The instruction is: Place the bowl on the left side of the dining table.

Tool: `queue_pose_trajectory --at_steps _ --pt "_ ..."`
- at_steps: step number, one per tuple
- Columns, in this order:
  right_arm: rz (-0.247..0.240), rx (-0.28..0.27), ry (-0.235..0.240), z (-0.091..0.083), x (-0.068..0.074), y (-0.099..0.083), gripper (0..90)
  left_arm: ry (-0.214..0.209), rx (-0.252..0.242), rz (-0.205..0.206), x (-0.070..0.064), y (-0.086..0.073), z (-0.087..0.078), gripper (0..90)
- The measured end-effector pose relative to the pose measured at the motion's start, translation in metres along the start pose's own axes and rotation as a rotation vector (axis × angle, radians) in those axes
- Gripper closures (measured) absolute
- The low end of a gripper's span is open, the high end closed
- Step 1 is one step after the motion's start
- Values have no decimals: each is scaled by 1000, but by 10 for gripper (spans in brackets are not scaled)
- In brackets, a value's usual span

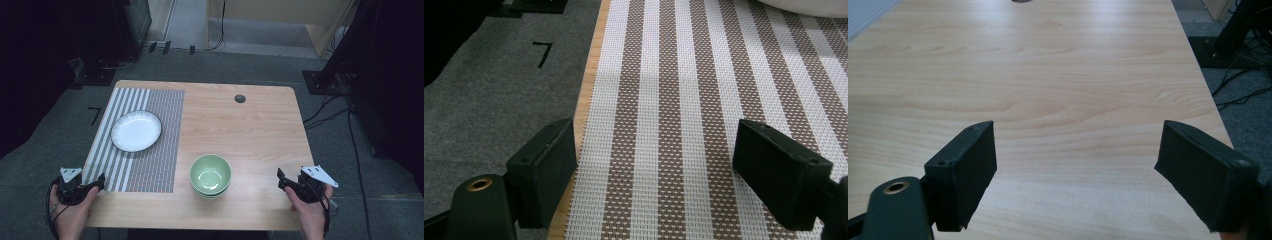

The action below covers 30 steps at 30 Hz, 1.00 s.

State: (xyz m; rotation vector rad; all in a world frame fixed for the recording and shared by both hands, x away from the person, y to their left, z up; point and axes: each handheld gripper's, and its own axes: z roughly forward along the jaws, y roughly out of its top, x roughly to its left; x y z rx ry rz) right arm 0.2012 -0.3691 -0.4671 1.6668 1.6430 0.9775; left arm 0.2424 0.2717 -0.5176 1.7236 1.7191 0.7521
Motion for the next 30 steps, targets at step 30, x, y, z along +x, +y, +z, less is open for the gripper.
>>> queue_pose_trajectory --at_steps 30 --pt "-18 -10 123 -2 36 53 210 24 13 -15 -4 2 0 174"
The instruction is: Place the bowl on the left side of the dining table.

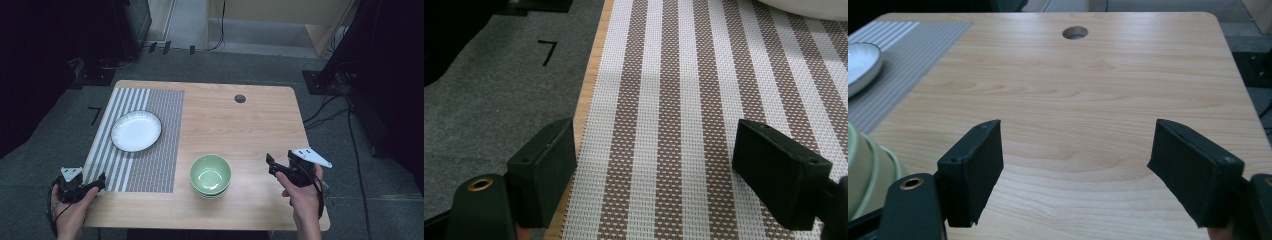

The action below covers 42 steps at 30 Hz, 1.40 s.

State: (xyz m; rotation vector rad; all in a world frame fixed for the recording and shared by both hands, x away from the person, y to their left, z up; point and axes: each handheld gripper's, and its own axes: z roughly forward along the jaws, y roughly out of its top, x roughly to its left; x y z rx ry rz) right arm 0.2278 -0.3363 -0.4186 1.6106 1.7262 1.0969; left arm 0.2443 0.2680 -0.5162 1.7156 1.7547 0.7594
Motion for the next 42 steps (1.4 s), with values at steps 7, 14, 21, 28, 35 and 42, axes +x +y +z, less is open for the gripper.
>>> queue_pose_trajectory --at_steps 7,14,21,28,35,42 --pt "10 -1 52 0 16 1 217 13 -14 13 -7 9 -11 176" --pt "2 -25 39 -6 24 4 233 -34 -40 53 -28 21 -25 176" --pt "-2 -43 58 -15 30 10 234 -74 -51 71 -49 35 -31 176" --pt "24 -51 64 -15 36 11 267 -110 -69 89 -73 53 -34 176" --pt "10 -38 75 -11 43 9 282 -154 -98 120 -104 70 -37 176" --pt "15 -30 106 -7 51 7 362 -203 -120 167 -127 75 -45 176"
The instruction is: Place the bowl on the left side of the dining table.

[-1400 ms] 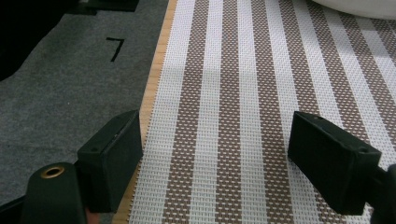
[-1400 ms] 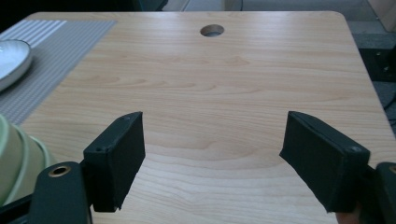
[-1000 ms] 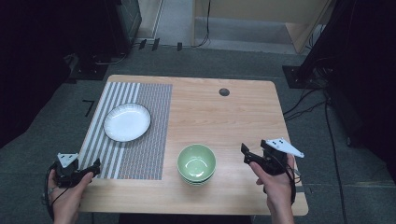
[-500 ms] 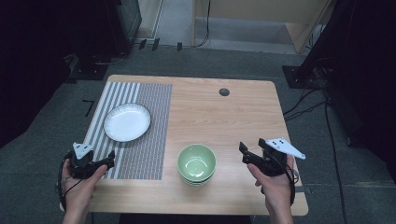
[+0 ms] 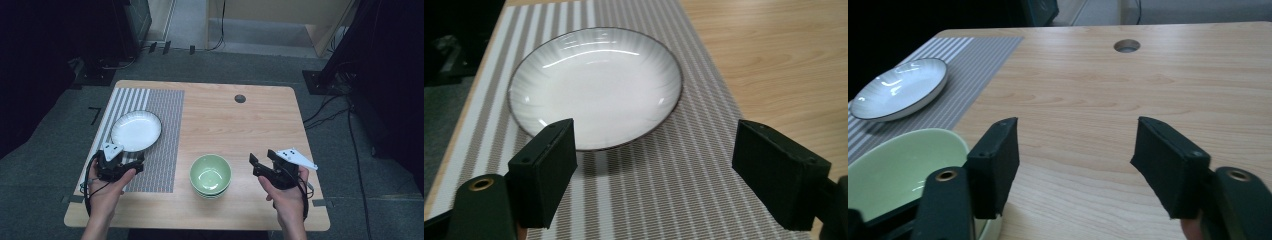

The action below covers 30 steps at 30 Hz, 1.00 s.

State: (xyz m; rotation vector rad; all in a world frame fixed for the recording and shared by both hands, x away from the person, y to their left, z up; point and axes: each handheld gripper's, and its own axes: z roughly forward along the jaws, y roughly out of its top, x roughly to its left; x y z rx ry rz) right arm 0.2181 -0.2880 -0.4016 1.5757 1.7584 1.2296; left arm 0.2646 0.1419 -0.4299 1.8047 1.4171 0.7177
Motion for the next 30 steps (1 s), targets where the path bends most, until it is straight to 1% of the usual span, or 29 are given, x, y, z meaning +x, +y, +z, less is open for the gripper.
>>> queue_pose_trajectory --at_steps 3,6,7,8,9,12,13,15,18,19,22,25,26,27,28,29,30 --pt "-2 6 26 2 6 -2 392 -34 -6 2 -9 3 -3 176" --pt "5 18 65 6 11 -5 474 -63 -13 3 -18 6 -6 176" --pt "3 30 80 7 13 -6 491 -69 -15 3 -21 7 -7 176" --pt "5 51 108 10 16 -7 509 -76 -16 4 -23 8 -8 176" --pt "5 51 108 10 16 -7 509 -78 -20 7 -26 9 -9 176" --pt "20 69 153 14 20 -9 550 -104 -17 18 -32 10 -10 176" --pt "28 76 168 15 21 -10 579 -107 -14 25 -34 10 -10 175" --pt "36 76 198 18 24 -12 638 -120 -8 25 -37 9 -10 176" --pt "53 90 228 22 29 -16 674 -129 4 35 -41 8 -8 176" --pt "54 101 232 24 31 -17 677 -137 3 34 -42 7 -8 176" --pt "51 127 222 28 37 -20 679 -144 6 41 -46 7 -8 176" --pt "38 137 212 31 40 -23 682 -137 5 57 -50 6 -8 176" --pt "38 143 201 32 42 -24 704 -138 5 62 -51 6 -7 176" --pt "26 147 192 33 43 -25 707 -143 4 60 -52 5 -7 176" --pt "11 149 172 35 45 -27 709 -143 7 66 -54 5 -7 176" --pt "6 152 158 36 46 -28 724 -146 8 70 -55 5 -7 176" --pt "3 155 160 37 46 -29 733 -149 8 71 -56 5 -7 176"
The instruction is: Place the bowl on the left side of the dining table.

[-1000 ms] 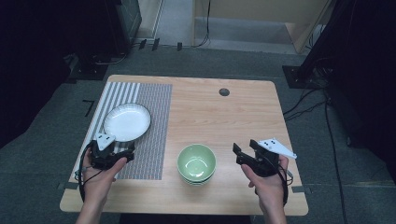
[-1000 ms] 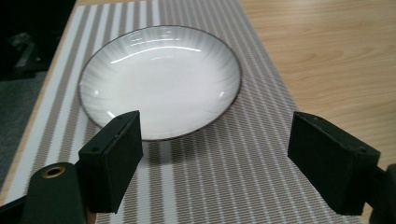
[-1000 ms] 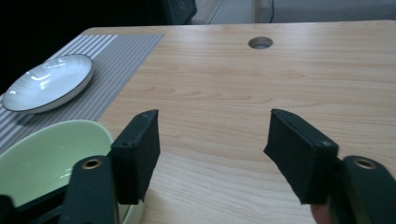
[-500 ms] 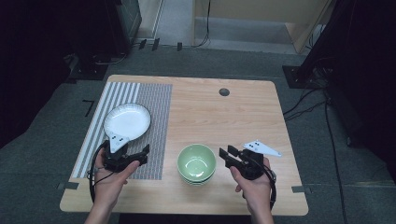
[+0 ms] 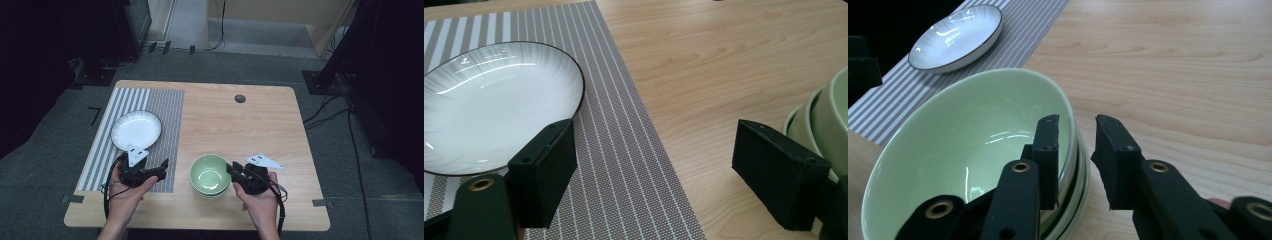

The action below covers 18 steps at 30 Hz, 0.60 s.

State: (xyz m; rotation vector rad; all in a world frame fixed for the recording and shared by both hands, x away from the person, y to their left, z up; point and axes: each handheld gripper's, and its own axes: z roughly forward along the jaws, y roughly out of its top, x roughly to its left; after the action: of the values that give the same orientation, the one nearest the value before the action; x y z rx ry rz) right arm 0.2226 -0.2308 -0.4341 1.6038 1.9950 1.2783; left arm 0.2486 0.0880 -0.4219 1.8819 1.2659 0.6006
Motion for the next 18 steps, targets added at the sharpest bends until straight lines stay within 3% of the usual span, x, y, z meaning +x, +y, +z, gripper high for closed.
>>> queue_pose_trajectory --at_steps 3,5,6,8,9,10,11,13,15,18 --pt "-9 6 3 2 3 -2 815 0 2 9 -2 -1 1 176" --pt "-32 0 -12 3 5 -2 841 5 2 20 -3 -1 1 176" --pt "-66 -15 -27 4 6 -4 865 5 0 21 -4 -1 2 176" --pt "-75 -31 -29 5 6 -5 882 2 3 25 -5 -2 3 176" --pt "-95 -66 -26 6 6 -7 889 2 3 26 -6 -2 3 176" --pt "-185 -131 -45 7 9 -10 890 0 6 28 -6 -3 4 176" --pt "-185 -131 -45 7 9 -10 890 -2 7 27 -7 -3 5 176" --pt "-249 -182 -66 8 13 -12 890 -2 10 29 -7 -3 5 176" --pt "-257 -195 -74 7 14 -12 887 -8 10 27 -7 -3 6 176" --pt "-207 -141 -61 7 13 -9 823 -17 11 27 -8 -3 6 176"
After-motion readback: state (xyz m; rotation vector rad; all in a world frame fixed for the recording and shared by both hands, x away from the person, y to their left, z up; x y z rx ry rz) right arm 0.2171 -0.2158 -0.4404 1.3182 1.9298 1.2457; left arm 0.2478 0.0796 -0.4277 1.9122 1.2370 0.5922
